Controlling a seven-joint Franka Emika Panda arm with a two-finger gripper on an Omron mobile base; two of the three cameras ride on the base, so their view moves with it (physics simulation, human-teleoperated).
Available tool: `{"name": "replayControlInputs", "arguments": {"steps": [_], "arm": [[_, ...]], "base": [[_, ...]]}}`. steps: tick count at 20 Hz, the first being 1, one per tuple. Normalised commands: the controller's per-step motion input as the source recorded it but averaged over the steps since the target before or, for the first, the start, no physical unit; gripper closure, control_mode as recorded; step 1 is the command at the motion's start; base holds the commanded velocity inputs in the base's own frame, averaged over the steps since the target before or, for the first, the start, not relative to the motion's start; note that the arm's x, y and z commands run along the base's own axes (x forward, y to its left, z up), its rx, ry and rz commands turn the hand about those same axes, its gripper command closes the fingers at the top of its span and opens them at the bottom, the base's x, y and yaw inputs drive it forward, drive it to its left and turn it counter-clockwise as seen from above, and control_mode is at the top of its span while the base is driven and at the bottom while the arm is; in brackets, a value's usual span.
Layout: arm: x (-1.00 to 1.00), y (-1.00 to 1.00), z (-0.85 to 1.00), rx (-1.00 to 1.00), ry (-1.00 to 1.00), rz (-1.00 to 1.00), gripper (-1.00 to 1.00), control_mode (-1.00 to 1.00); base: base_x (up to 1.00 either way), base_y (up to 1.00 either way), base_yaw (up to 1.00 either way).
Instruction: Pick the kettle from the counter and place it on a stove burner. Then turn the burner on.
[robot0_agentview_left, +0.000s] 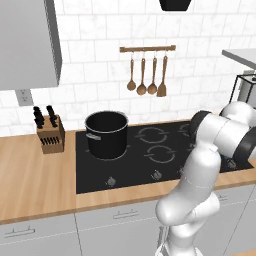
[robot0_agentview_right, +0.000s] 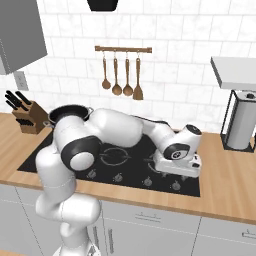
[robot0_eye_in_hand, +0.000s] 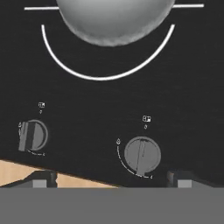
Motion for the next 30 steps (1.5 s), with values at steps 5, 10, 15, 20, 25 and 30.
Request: {"name": "replayControlInputs", "arguments": {"steps": [5, 10, 15, 20, 25, 30], "arm": [[0.0, -0.11, -0.59, 0.0, 0.02, 0.1, -1.0, -1.0], [0.0, 0.0, -0.3, 0.0, 0.03, 0.02, -1.0, -1.0], [0.08, 0.0, -0.03, 0.0, -0.01, 0.0, -1.0, -1.0], [0.25, 0.01, -0.07, -0.01, -0.01, 0.0, -1.0, -1.0], [0.05, 0.15, -0.18, -0.08, -0.02, 0.0, -1.0, -1.0], [0.0, 0.15, -0.11, -0.13, 0.0, 0.0, -1.0, -1.0]], "base": [[0.0, 0.0, 0.0], [0.0, 0.0, 0.0], [0.0, 0.0, 0.0], [0.0, 0.0, 0.0], [0.0, 0.0, 0.0], [0.0, 0.0, 0.0]]}}
